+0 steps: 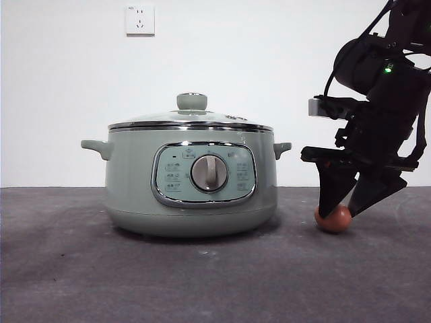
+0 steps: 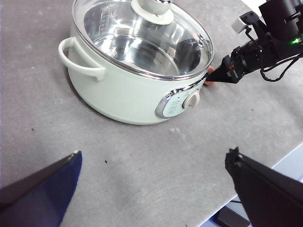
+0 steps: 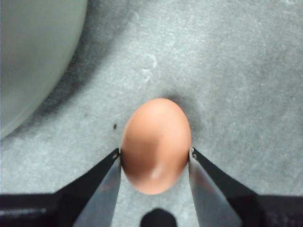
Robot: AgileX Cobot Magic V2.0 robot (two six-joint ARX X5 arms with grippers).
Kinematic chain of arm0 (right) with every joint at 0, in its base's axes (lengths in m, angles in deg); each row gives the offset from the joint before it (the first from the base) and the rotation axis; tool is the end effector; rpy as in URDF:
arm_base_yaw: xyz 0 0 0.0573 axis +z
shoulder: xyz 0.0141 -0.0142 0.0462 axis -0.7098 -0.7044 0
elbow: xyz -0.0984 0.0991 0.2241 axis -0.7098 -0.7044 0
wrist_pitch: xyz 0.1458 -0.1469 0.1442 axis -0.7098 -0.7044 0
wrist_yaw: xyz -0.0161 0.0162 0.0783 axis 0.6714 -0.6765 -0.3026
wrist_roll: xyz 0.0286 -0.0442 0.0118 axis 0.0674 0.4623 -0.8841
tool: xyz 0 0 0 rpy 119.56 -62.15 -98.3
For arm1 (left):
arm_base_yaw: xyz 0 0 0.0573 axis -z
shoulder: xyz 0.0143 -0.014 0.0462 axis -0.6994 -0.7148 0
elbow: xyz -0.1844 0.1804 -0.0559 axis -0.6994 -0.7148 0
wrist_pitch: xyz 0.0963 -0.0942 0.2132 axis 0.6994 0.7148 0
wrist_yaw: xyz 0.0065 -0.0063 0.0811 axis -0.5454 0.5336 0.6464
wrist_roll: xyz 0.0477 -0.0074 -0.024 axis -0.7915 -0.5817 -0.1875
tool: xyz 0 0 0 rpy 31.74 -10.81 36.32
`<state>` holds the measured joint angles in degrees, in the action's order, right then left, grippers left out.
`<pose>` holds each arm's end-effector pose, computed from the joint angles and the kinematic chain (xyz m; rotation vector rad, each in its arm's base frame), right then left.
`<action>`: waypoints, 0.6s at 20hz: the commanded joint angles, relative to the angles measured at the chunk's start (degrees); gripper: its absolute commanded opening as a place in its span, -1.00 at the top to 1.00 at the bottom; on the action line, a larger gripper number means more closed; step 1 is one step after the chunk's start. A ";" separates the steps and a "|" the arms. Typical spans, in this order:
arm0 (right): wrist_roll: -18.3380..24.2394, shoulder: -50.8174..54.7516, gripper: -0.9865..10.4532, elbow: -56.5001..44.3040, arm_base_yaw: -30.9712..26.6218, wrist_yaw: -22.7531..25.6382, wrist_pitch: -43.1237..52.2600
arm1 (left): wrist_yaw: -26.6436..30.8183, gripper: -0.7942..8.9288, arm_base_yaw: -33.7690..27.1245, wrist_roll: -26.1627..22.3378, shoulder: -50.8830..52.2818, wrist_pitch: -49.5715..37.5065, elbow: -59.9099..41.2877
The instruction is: Pick up the egg,open the lid,put the egg in the pot,close the lid
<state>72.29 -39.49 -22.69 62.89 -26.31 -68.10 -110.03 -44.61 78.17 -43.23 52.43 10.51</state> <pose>0.3139 0.1023 0.1677 -0.1549 1.0024 0.3724 0.0971 -0.0158 0.2929 -0.1461 0.5865 -0.5866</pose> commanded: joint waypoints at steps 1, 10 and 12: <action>-0.55 -0.59 0.85 0.04 0.13 -0.04 0.09 | -0.33 -0.70 -0.11 -0.59 0.02 -0.28 0.20; -2.47 2.99 0.86 0.04 -0.48 0.31 -2.75 | -0.31 -0.69 -0.09 -0.59 0.00 -1.49 0.20; -2.47 6.82 0.86 0.04 -0.63 0.37 -5.05 | -0.35 -0.69 -0.09 -0.59 0.00 -2.43 0.20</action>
<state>70.50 -33.19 -22.63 62.30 -26.21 -73.56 -110.05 -44.58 78.17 -43.23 50.46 10.51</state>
